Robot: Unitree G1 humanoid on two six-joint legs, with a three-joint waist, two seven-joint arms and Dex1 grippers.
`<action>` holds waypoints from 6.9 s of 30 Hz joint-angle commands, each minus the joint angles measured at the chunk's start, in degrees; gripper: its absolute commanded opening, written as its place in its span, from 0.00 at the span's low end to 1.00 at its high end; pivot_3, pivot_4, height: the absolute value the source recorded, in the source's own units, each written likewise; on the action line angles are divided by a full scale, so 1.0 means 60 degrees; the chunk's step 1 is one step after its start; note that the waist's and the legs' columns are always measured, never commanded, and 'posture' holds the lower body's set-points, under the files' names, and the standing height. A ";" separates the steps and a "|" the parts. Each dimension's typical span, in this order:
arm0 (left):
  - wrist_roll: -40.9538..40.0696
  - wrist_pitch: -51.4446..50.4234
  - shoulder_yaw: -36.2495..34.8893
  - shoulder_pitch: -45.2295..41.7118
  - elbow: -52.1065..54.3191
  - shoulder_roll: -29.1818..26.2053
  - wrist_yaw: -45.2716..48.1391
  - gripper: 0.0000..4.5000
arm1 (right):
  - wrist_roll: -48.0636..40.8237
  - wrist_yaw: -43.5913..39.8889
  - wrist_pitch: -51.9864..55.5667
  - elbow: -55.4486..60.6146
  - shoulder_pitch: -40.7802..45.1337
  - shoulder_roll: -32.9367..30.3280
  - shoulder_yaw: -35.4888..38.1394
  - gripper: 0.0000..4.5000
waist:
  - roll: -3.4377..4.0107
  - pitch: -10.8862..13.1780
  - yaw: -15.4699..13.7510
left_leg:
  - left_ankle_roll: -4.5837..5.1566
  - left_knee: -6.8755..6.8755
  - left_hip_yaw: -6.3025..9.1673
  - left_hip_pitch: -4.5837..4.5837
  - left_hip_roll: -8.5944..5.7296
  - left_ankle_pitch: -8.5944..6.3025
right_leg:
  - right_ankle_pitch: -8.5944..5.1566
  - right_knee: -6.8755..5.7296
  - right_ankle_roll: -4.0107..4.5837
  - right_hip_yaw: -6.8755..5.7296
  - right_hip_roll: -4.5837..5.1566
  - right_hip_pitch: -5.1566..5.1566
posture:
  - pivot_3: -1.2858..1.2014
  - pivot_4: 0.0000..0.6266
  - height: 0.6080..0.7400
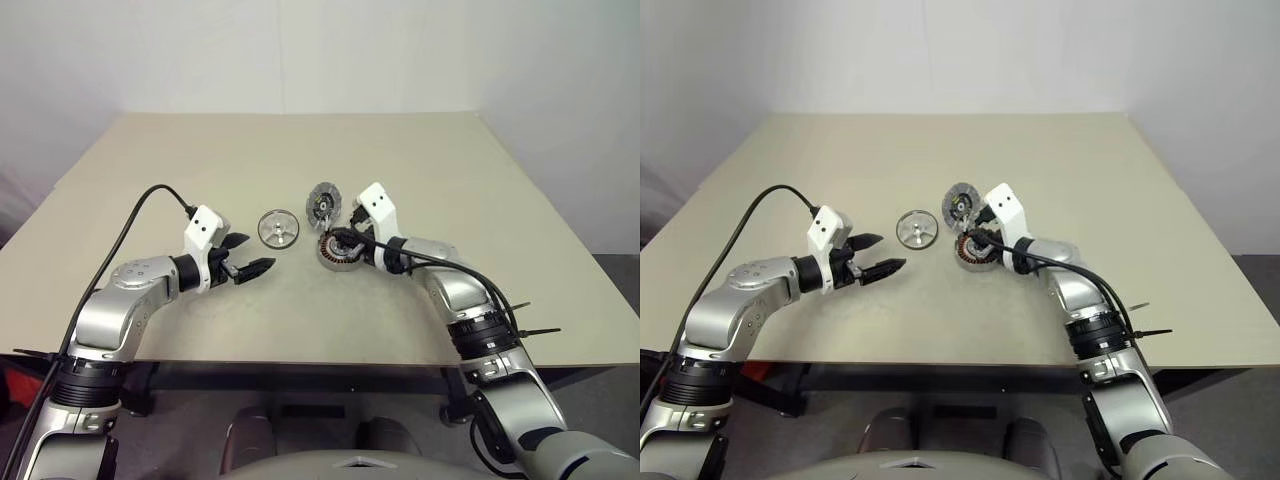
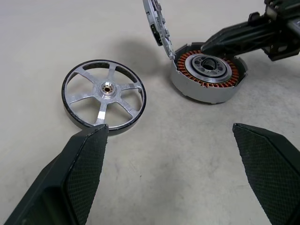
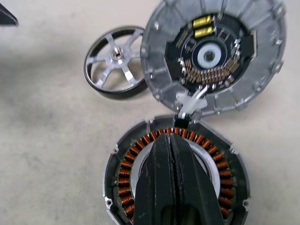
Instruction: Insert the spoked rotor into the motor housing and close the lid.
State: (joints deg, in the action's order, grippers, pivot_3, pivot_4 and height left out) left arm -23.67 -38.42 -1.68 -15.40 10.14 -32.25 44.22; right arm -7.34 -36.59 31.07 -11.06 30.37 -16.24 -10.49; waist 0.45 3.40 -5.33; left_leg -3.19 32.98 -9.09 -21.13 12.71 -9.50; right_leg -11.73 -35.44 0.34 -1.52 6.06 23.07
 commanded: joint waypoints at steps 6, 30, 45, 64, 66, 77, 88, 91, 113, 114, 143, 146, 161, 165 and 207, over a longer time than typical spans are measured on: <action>0.0015 0.0167 -0.0070 -0.0102 0.0260 -0.0109 -0.0031 1.00 | 0.0212 0.0077 -0.0502 -0.0353 -0.0229 0.0044 -0.0074 0.00 | -0.0008 -0.0006 0.0007 | 0.0000 0.0000 0.0001 0.0005 0.0000 0.0000 | 0.0000 -0.0002 0.0000 0.0000 0.0000 -0.0001 | 0.52 0.00 1.00; -0.0095 -0.0453 -0.0730 -0.0481 -0.1224 0.0791 -0.1508 1.00 | -0.0138 0.0171 -0.0248 0.0623 0.0232 -0.0161 0.0588 0.00 | -0.0013 -0.0007 0.0001 | -0.0005 0.0001 0.0004 0.0004 -0.0002 0.0003 | 0.0000 -0.0009 -0.0001 0.0002 -0.0001 0.0000 | 0.52 0.00 1.00; 0.0011 -0.1159 -0.0802 -0.1566 -0.2933 0.2173 -0.2868 1.00 | -0.0237 0.0317 -0.0344 0.0768 0.0092 -0.0329 0.0850 0.00 | -0.0017 -0.0007 -0.0029 | -0.0010 0.0002 0.0010 -0.0003 -0.0004 0.0006 | 0.0000 -0.0006 0.0000 0.0000 -0.0001 -0.0001 | 0.52 0.00 1.00; -0.0026 -0.0732 -0.0994 -0.3180 -0.5451 0.3986 -0.3018 1.00 | -0.0314 0.0462 -0.0224 0.1122 -0.0010 -0.0413 0.1147 0.00 | -0.0018 -0.0007 -0.0073 | -0.0017 0.0003 0.0022 -0.0020 -0.0013 0.0011 | 0.0000 0.0007 0.0000 -0.0007 0.0004 -0.0004 | 0.52 0.00 1.00; -0.0262 -0.0813 -0.1394 -0.3150 -0.5456 0.4154 -0.3165 1.00 | -0.0329 0.0469 -0.0208 0.1140 -0.0016 -0.0429 0.1146 0.00 | -0.0018 -0.0006 -0.0073 | -0.0015 0.0003 0.0023 -0.0020 -0.0018 0.0011 | 0.0000 0.0008 0.0000 -0.0007 0.0007 -0.0005 | 0.52 0.00 1.00; -0.2177 -0.1156 -0.3947 -0.3317 -0.6106 0.5042 -0.4685 1.00 | -0.0404 0.0458 -0.0164 0.1132 0.0057 -0.0453 0.1136 0.00 | -0.0022 -0.0004 -0.0038 | 0.0000 0.0000 0.0023 -0.0021 -0.0015 0.0001 | 0.0001 0.0024 0.0000 -0.0009 0.0005 -0.0007 | 0.52 0.00 1.00; -0.3478 -0.1486 -0.5100 -0.3029 -0.6371 0.5112 -0.6120 1.00 | -0.0464 0.0531 -0.0107 0.1152 0.0034 -0.0516 0.1207 0.00 | -0.0023 -0.0006 0.0017 | -0.0001 0.0000 0.0023 0.0004 -0.0010 0.0002 | -0.0031 0.0023 -0.0053 -0.0008 -0.0001 -0.0019 | 0.52 0.00 1.00; -0.3802 -0.1724 -0.5224 -0.2673 -0.5974 0.5163 -0.6487 1.00 | -0.0477 0.0561 -0.0080 0.1182 -0.0005 -0.0532 0.1238 0.00 | -0.0022 -0.0008 0.0054 | 0.0000 -0.0003 0.0023 0.0006 -0.0007 0.0001 | -0.0031 0.0024 -0.0054 -0.0007 -0.0004 -0.0018 | 0.52 0.00 1.00; -0.5123 -0.2380 -0.4726 -0.1098 -0.3787 0.5511 -0.7783 0.73 | -0.0496 0.0574 -0.0066 0.1197 -0.0095 -0.0620 0.1303 0.00 | -0.0022 -0.0016 0.0173 | 0.0020 -0.0037 0.0014 0.0003 0.0003 -0.0043 | -0.0009 0.0117 -0.0017 -0.0002 -0.0032 -0.0037 | 0.52 0.00 1.00; -0.5105 -0.2362 -0.4682 -0.1097 -0.3795 0.5491 -0.7735 0.73 | -0.0497 0.0577 -0.0065 0.1200 -0.0097 -0.0622 0.1307 0.00 | -0.0022 -0.0016 0.0173 | 0.0020 -0.0036 0.0014 0.0003 0.0003 -0.0043 | -0.0009 0.0117 -0.0017 -0.0002 -0.0032 -0.0038 | 0.52 0.00 1.00; -0.5119 -0.2014 -0.3946 -0.0895 -0.3308 0.5248 -0.6281 0.24 | -0.0405 0.0589 -0.0195 0.1111 -0.0102 -0.0589 0.1198 0.00 | -0.0014 -0.0020 -0.0024 | 0.0016 -0.0035 0.0016 -0.0003 0.0002 -0.0041 | -0.0010 0.0116 -0.0018 -0.0002 -0.0031 -0.0042 | 0.52 0.00 1.00; -0.5179 -0.1980 -0.3981 -0.0810 -0.3222 0.5183 -0.6135 0.20 | -0.0402 0.0589 -0.0203 0.1129 -0.0116 -0.0595 0.1194 0.00 | -0.0014 -0.0020 -0.0023 | 0.0016 -0.0035 0.0016 -0.0002 0.0003 -0.0041 | -0.0010 0.0115 -0.0019 -0.0002 -0.0031 -0.0042 | 0.52 0.00 1.00; -0.5316 -0.1885 -0.4021 -0.0398 -0.3064 0.5071 -0.5978 0.01 | -0.0358 0.0522 -0.0282 0.1018 -0.0058 -0.0621 0.1131 0.00 | -0.0015 -0.0020 -0.0005 | 0.0006 -0.0037 0.0018 0.0002 0.0007 -0.0035 | -0.0010 0.0112 -0.0020 -0.0001 -0.0036 -0.0041 | 0.52 0.00 1.00; -0.5315 -0.1735 -0.4125 -0.0440 -0.3225 0.5025 -0.6003 0.09 | -0.0343 0.0508 -0.0291 0.0991 -0.0037 -0.0628 0.1115 0.00 | -0.0015 -0.0020 0.0005 | 0.0009 -0.0036 0.0018 0.0005 0.0008 -0.0037 | -0.0010 0.0111 -0.0019 0.0001 -0.0039 -0.0041 | 0.52 0.00 1.00; -0.5297 -0.1773 -0.4292 -0.1526 -0.4747 0.5206 -0.5468 0.08 | -0.0276 0.0564 -0.0299 0.0981 -0.0133 -0.0648 0.1072 0.00 | -0.0014 -0.0020 -0.0024 | -0.0024 -0.0029 0.0033 0.0012 0.0013 -0.0016 | -0.0007 0.0104 -0.0019 0.0001 -0.0049 -0.0062 | 0.52 0.00 1.00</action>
State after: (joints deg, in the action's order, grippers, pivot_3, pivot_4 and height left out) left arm -54.83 -48.65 -26.96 -25.43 -19.87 -0.72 11.69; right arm -9.05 -33.45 30.47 -6.20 28.79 -19.78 -4.67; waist 0.36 3.28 -5.47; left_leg -3.34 32.80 -8.89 -21.07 12.79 -9.59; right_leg -11.78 -34.81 0.23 -1.51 5.77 22.71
